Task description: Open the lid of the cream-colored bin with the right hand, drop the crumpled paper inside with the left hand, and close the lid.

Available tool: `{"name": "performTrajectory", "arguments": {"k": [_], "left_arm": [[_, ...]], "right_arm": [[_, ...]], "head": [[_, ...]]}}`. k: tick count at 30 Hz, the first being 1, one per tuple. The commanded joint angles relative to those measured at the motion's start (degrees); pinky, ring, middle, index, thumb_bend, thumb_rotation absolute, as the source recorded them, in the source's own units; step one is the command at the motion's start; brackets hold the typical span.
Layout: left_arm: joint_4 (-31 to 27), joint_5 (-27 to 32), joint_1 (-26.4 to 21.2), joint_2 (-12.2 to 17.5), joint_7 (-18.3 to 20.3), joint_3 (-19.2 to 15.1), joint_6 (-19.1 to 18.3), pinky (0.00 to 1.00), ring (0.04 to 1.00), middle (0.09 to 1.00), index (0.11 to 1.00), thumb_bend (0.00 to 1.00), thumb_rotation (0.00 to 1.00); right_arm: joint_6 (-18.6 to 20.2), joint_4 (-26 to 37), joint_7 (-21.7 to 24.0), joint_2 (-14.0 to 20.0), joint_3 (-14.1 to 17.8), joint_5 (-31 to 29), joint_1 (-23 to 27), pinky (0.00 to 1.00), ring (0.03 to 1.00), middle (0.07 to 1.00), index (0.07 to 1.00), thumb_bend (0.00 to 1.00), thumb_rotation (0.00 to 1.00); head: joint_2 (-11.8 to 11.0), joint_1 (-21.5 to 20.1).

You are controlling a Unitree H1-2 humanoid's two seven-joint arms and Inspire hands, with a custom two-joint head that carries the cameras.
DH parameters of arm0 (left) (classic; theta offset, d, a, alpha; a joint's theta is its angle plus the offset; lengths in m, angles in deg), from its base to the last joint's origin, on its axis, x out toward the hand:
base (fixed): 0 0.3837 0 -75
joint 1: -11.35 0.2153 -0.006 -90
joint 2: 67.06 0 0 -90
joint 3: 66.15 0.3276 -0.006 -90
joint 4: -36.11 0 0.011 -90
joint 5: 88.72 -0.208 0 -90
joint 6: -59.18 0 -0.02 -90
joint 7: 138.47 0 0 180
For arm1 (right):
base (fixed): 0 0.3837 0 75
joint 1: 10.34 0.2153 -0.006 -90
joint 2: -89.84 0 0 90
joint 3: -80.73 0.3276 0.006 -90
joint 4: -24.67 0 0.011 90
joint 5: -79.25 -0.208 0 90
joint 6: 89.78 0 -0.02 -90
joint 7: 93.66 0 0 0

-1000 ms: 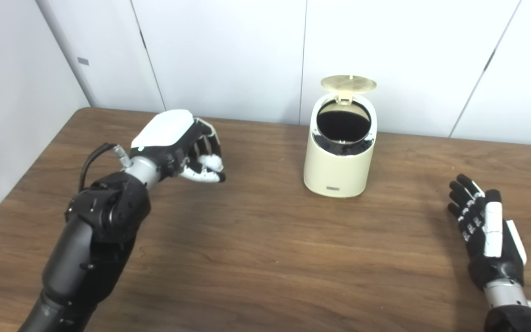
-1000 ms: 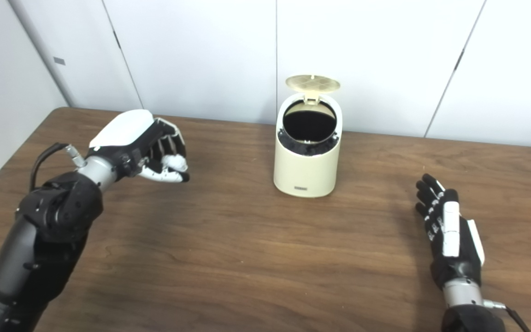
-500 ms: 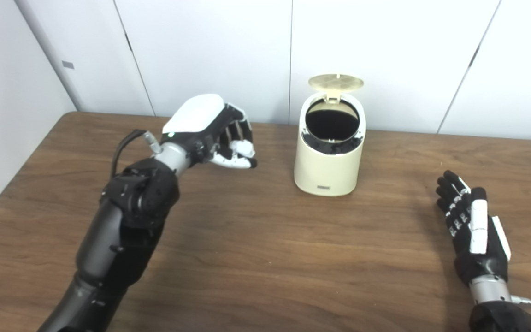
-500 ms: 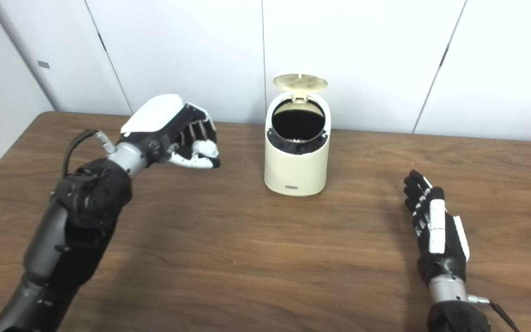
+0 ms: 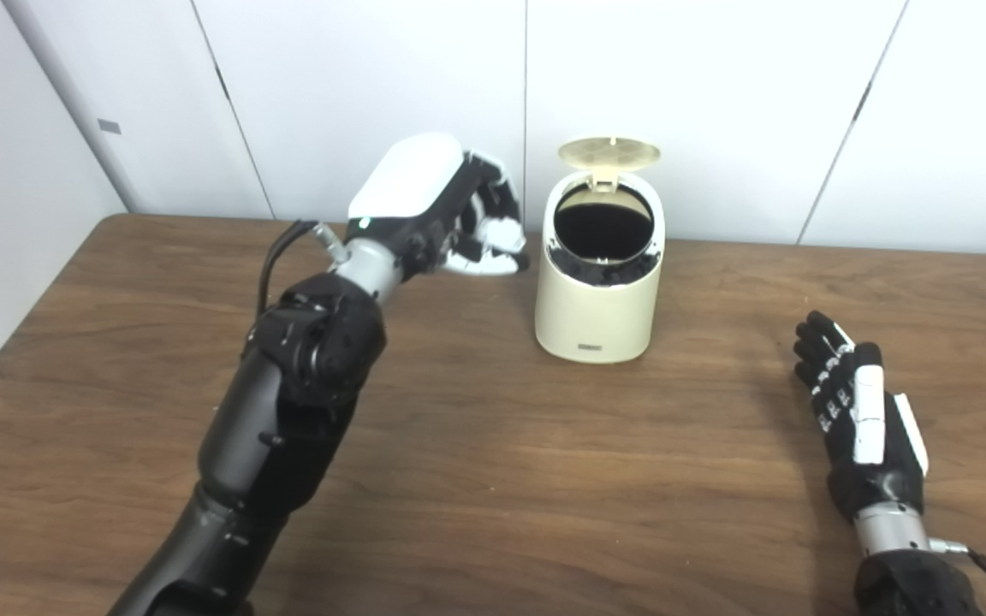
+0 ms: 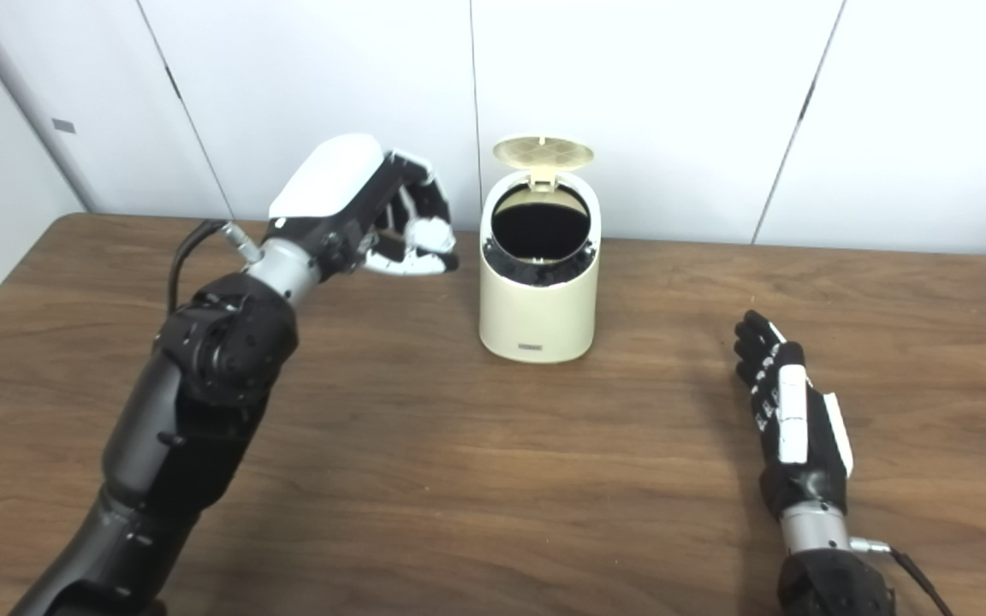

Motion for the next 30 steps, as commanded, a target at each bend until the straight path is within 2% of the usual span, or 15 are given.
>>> {"name": "performTrajectory", "arguments": {"k": [1,6,10,12,17,22,30], "left_arm": [[-0.2,-1.0,-3.4,-0.3,-2.7,-0.3,1.0,0.4,0.427,0.53,0.467,0.48,0.0],[-0.1,-1.1,-3.3,-0.5,-3.0,-0.4,1.2,0.4,0.429,0.531,0.466,0.48,0.0],[1.8,-3.6,-4.7,-5.4,-8.0,0.2,-0.3,0.34,0.42,0.523,0.479,0.47,0.0],[2.3,-3.8,-4.9,-6.4,-9.4,0.0,-0.1,0.31,0.435,0.544,0.49,0.47,0.0],[4.8,-3.6,-5.6,-8.8,-12.3,0.2,1.1,0.3,0.443,0.552,0.493,0.47,0.0],[7.9,-4.0,-6.5,-9.5,-14.7,1.5,2.2,0.34,0.451,0.547,0.47,0.47,0.0],[9.9,-2.9,-7.0,-9.4,-15.7,2.5,3.0,0.37,0.456,0.531,0.46,0.48,0.0]], "right_arm": [[-1.0,-0.1,0.5,-0.3,-0.3,-0.5,0.7,0.94,0.928,0.899,0.875,0.6,1.0],[-1.1,-0.1,0.4,-0.2,-0.4,-0.5,0.7,0.94,0.929,0.898,0.874,0.6,1.0],[-1.4,-0.5,0.7,-0.2,-0.7,-0.3,0.7,0.94,0.929,0.9,0.879,0.61,1.0],[-1.4,-0.4,0.7,-0.2,-0.7,-0.5,0.7,0.95,0.929,0.898,0.879,0.61,1.0],[-1.3,-0.3,0.1,-0.4,-1.0,0.1,0.6,0.93,0.925,0.894,0.874,0.62,1.0],[-1.6,-0.4,-0.1,-0.5,-1.1,0.3,0.6,0.93,0.927,0.895,0.879,0.61,1.0],[-1.5,-0.4,-0.3,-0.8,-1.0,0.6,0.6,0.93,0.916,0.89,0.879,0.6,1.0]], "head": [[0.1,0.1],[0.1,0.1],[-0.3,-0.8],[-0.4,-1.0],[-0.5,-1.5],[-0.6,-1.8],[-0.5,-2.0]]}}
